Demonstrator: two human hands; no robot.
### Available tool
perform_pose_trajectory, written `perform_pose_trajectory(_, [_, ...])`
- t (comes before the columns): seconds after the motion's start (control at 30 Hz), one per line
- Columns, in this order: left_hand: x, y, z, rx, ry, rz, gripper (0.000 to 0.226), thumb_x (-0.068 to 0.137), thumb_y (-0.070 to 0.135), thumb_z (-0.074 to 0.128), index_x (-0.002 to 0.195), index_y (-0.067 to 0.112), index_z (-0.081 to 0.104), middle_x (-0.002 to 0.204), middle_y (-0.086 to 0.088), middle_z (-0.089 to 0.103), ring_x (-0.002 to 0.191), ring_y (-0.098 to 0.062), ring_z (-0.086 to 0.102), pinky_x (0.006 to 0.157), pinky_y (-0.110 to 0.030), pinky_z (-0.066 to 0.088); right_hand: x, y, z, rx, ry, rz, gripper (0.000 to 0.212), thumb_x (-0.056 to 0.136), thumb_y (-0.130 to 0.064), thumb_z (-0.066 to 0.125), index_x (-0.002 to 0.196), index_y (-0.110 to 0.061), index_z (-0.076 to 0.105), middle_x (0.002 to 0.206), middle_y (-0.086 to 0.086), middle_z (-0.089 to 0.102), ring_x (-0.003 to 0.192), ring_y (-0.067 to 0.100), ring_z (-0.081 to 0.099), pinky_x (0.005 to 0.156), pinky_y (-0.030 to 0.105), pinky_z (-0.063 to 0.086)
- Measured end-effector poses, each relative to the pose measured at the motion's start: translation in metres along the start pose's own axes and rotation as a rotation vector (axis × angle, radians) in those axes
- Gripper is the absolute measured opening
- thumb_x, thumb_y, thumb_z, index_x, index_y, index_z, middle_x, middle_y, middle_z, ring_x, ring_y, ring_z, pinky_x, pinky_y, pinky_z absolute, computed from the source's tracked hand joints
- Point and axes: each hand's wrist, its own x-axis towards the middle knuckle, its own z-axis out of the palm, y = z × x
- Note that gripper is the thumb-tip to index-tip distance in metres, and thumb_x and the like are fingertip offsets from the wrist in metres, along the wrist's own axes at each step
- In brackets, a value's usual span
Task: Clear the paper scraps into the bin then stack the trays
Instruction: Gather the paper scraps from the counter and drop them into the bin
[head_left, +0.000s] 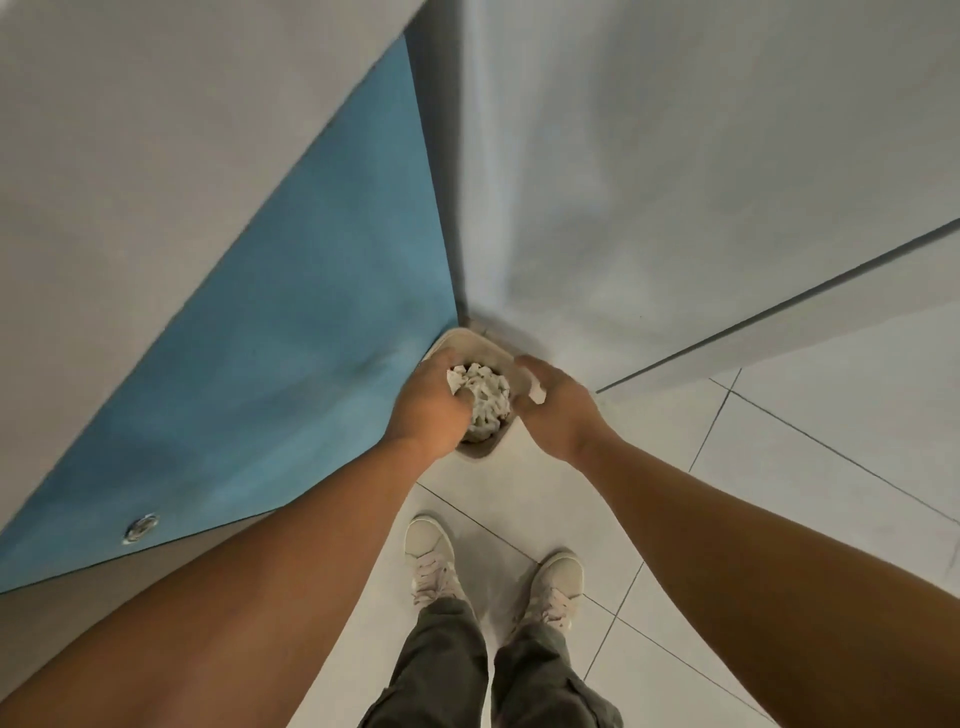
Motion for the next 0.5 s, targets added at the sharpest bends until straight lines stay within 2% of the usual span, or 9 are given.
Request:
perform_pose_trajectory(0.07, [-0.022,0.030,-0.019,0.026,0.038,0.088,0.043,0.094,0.010,0.055,0.135,0.023,0.052,0.136,0.000,0.055,0.125,-0.021,0.051,0.101,-0.022,0.036,-0.026,-0.026,-0.028,-0.054,0.014,-0.069,0.048,0.093,-0.015,0.056,0.141,-0.019,0.048,0.141,0.005,0.053,0.129,0.022,0.047,0.098,0.019,0.032])
perform_pose_trajectory(0.13, [-0.044,0.058,-0.038,0.050,0.078,0.167,0.037,0.094,0.009,0.056,0.129,0.022,0.058,0.127,0.004,0.056,0.121,-0.015,0.052,0.096,-0.020,0.035,-0.047,-0.050,-0.054,-0.092,0.039,-0.155,0.044,0.092,-0.011,0.055,0.135,-0.018,0.052,0.132,0.007,0.058,0.122,0.026,0.052,0.092,0.022,0.037])
perform_pose_trajectory(0.17, [-0.057,0.072,-0.049,0.066,0.090,0.185,0.038,0.095,0.011,0.056,0.132,0.021,0.056,0.129,0.006,0.054,0.122,-0.013,0.049,0.097,-0.020,0.033,-0.059,-0.063,-0.066,-0.108,0.042,-0.186,0.042,0.092,-0.011,0.054,0.134,-0.017,0.053,0.131,0.008,0.058,0.121,0.027,0.052,0.091,0.023,0.037])
perform_pose_trajectory(0.23, [-0.081,0.098,-0.070,0.098,0.121,0.216,0.047,0.096,0.019,0.057,0.143,0.020,0.046,0.143,0.002,0.048,0.132,-0.017,0.044,0.105,-0.023,0.032,-0.082,-0.089,-0.091,-0.129,0.052,-0.219,0.046,0.094,-0.016,0.055,0.140,-0.017,0.048,0.140,0.006,0.052,0.129,0.023,0.046,0.100,0.023,0.034])
perform_pose_trajectory(0.3, [-0.102,0.123,-0.093,0.109,0.164,0.250,0.052,0.096,0.023,0.056,0.146,0.021,0.041,0.148,-0.001,0.044,0.136,-0.020,0.040,0.110,-0.029,0.032,-0.103,-0.115,-0.114,-0.124,0.091,-0.268,0.051,0.094,-0.021,0.057,0.143,-0.022,0.045,0.147,0.001,0.046,0.135,0.018,0.041,0.108,0.025,0.030])
perform_pose_trajectory(0.4, [-0.135,0.157,-0.132,0.107,0.240,0.319,0.052,0.095,0.027,0.055,0.145,0.020,0.041,0.148,-0.003,0.045,0.136,-0.022,0.040,0.111,-0.037,0.035,-0.131,-0.156,-0.145,-0.114,0.125,-0.376,0.049,0.094,-0.022,0.058,0.142,-0.023,0.046,0.147,-0.001,0.045,0.136,0.015,0.039,0.109,0.021,0.025])
perform_pose_trajectory(0.5, [-0.169,0.181,-0.169,0.109,0.352,0.395,0.050,0.097,0.030,0.054,0.144,0.018,0.043,0.145,-0.003,0.048,0.134,-0.021,0.043,0.110,-0.034,0.035,-0.157,-0.200,-0.171,-0.148,0.139,-0.514,0.046,0.094,-0.023,0.058,0.140,-0.020,0.049,0.144,-0.001,0.049,0.132,0.013,0.042,0.104,0.015,0.024])
